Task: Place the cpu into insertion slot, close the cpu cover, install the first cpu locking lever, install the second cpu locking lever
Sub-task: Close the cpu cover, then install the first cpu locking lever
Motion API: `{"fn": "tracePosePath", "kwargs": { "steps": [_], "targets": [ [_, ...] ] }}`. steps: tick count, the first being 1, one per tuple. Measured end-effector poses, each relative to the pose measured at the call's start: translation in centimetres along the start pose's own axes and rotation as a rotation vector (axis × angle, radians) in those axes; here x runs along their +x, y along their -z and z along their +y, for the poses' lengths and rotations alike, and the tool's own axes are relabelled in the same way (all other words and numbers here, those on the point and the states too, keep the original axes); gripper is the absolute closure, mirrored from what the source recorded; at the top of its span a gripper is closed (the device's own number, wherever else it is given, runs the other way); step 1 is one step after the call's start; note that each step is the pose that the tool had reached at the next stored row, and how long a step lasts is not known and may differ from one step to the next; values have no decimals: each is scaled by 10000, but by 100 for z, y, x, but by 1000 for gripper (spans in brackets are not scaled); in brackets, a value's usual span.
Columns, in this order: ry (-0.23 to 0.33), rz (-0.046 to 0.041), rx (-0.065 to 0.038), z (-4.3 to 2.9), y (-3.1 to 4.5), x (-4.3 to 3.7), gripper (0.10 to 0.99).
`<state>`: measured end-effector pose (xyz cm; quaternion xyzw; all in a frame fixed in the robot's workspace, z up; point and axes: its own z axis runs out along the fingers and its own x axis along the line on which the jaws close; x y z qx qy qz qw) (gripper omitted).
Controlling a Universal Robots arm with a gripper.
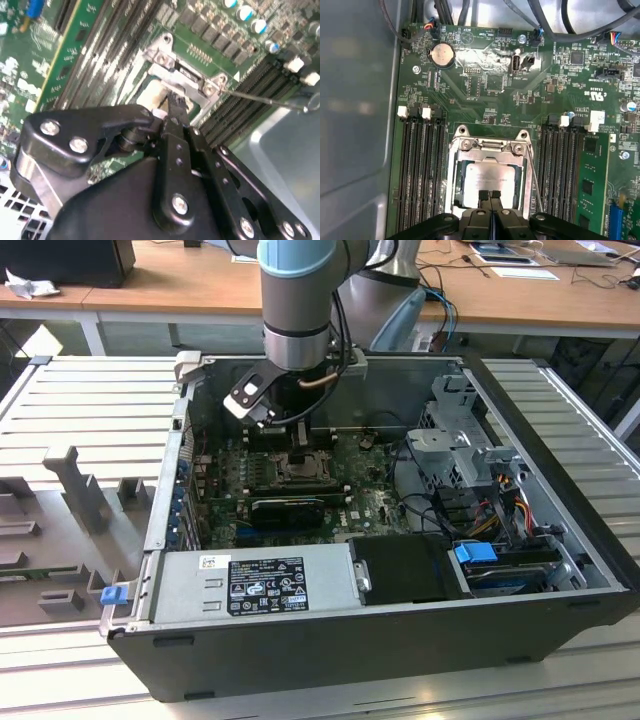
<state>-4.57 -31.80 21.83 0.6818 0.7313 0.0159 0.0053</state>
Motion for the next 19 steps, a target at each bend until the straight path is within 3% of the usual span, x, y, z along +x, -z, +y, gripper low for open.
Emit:
{"fn": "tracePosePath", "kwargs": {
  "steps": [1, 3, 9, 19],
  "targets": [
    [-3, 1, 85, 29, 1, -3, 980],
    [-3, 8, 159, 77, -1, -6, 980],
    [-5, 16, 269, 173, -4, -13, 980],
    [-6, 16, 272, 179, 61, -12, 980]
  ]
}}
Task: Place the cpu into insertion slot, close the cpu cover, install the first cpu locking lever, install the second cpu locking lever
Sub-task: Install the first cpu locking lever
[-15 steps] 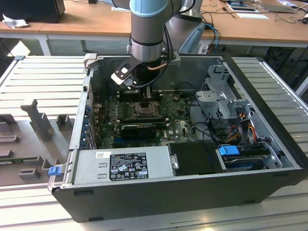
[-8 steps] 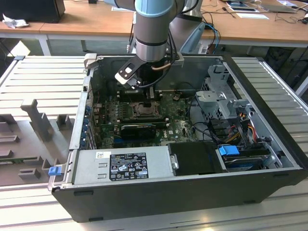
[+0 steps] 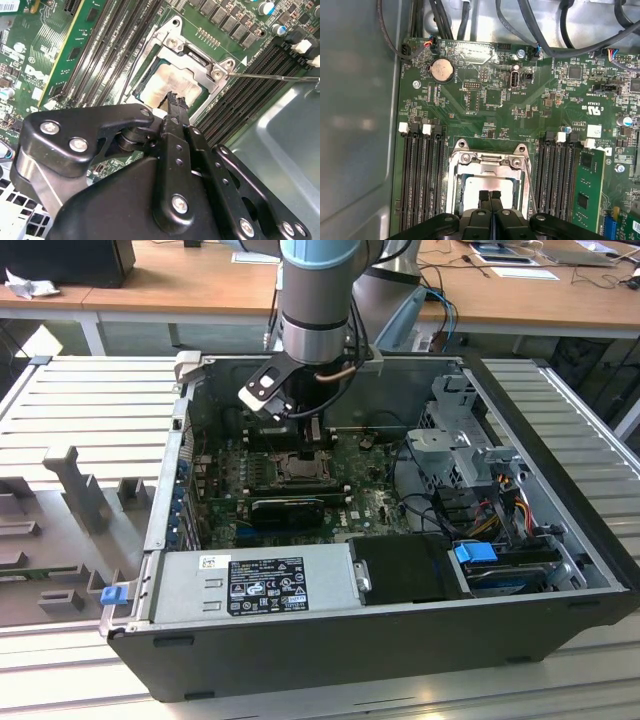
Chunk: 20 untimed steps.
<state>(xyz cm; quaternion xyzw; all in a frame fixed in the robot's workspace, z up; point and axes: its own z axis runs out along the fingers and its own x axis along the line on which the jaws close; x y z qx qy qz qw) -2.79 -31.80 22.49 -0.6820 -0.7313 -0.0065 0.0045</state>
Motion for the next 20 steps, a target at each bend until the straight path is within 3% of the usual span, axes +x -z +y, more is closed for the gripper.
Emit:
{"fn": "tracePosePath", "kwargs": {
  "steps": [20],
  "targets": [
    [-25, 0, 0, 0, 115, 2, 980]
  ]
}}
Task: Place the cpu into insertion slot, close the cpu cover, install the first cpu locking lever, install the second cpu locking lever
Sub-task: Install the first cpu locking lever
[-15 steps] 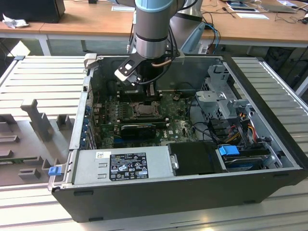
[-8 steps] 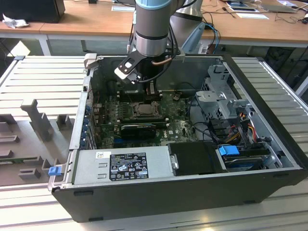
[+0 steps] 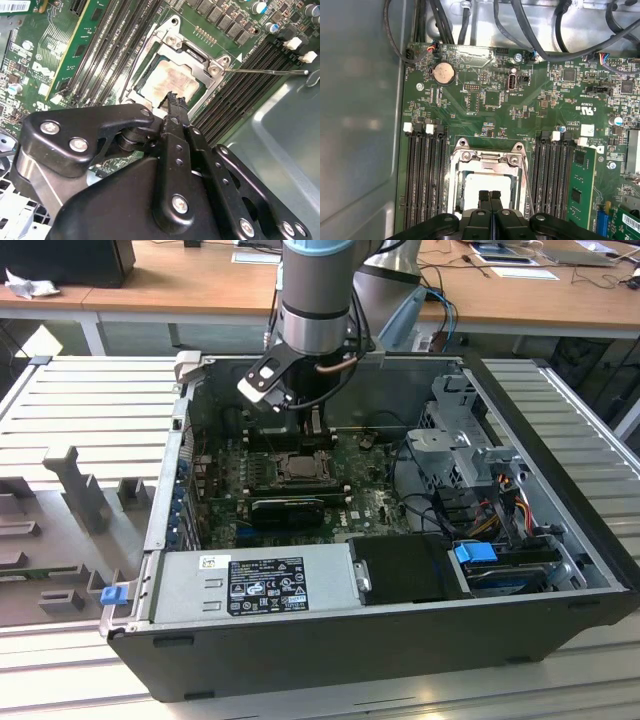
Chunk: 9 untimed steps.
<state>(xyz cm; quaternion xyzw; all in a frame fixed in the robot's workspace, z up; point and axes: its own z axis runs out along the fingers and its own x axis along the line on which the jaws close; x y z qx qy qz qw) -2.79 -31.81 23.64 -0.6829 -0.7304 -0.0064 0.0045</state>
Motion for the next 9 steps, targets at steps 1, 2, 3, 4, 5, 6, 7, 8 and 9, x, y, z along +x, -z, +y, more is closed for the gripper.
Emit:
{"fn": "tracePosePath", "kwargs": {
  "steps": [1, 2, 3, 4, 5, 6, 7, 8, 9],
  "targets": [
    [-3, 0, 0, 0, 6, 0, 980],
    [-5, -1, 0, 0, 12, 0, 980],
    [-6, 0, 0, 0, 15, 0, 980],
    [-9, 0, 0, 0, 21, 0, 980],
    [-10, 0, 0, 0, 26, 1, 980],
    [-12, 0, 0, 0, 30, 0, 980],
    [-16, 1, 0, 0, 36, 1, 980],
    [-17, 0, 0, 0, 39, 1, 980],
    [-20, 0, 0, 0, 45, 1, 980]
  ]
}}
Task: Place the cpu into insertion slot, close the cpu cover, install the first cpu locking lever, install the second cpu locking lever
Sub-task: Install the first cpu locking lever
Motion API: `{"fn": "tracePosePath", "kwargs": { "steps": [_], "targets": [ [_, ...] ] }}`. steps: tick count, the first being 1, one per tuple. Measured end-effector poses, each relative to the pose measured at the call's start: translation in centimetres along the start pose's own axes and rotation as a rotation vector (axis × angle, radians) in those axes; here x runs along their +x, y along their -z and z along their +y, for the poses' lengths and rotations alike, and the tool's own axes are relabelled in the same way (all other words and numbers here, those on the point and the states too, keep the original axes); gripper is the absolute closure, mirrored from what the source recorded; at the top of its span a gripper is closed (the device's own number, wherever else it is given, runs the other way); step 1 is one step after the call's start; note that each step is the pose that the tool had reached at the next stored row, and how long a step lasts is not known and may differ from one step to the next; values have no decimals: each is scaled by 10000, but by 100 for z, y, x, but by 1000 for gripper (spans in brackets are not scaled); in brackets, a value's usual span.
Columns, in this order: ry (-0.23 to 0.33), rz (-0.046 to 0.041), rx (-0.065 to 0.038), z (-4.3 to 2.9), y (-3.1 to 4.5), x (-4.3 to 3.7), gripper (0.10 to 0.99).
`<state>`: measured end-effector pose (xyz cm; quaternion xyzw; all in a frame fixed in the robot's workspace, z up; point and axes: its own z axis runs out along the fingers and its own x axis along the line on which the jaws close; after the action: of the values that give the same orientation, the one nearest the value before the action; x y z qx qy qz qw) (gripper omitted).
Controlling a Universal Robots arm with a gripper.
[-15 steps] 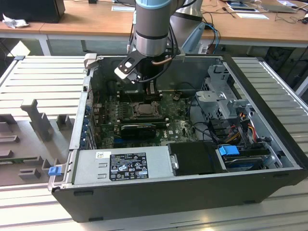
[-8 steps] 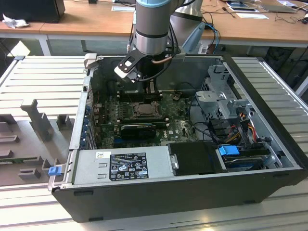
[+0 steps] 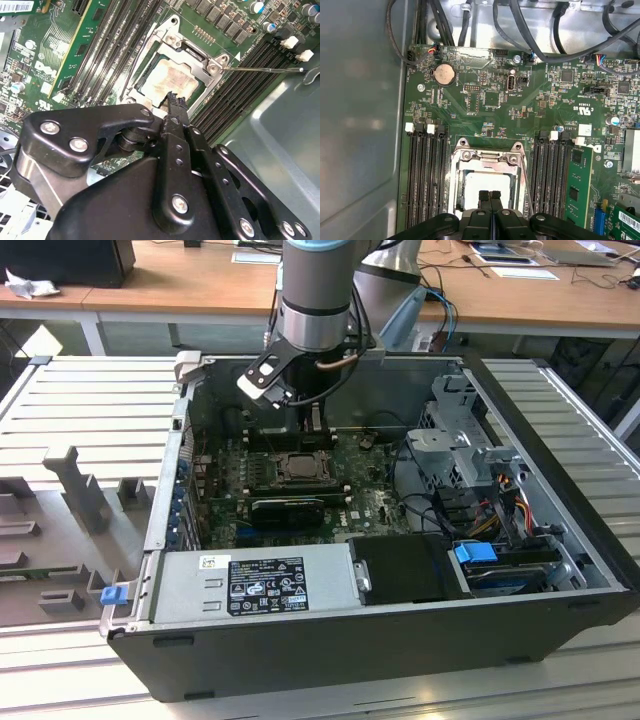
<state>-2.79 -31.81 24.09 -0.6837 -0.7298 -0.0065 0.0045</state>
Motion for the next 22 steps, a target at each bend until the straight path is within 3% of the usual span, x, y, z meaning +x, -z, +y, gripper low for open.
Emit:
{"fn": "tracePosePath", "kwargs": {
  "steps": [22],
  "targets": [
    [-44, -1, -1, 0, 102, 2, 980]
  ]
}}
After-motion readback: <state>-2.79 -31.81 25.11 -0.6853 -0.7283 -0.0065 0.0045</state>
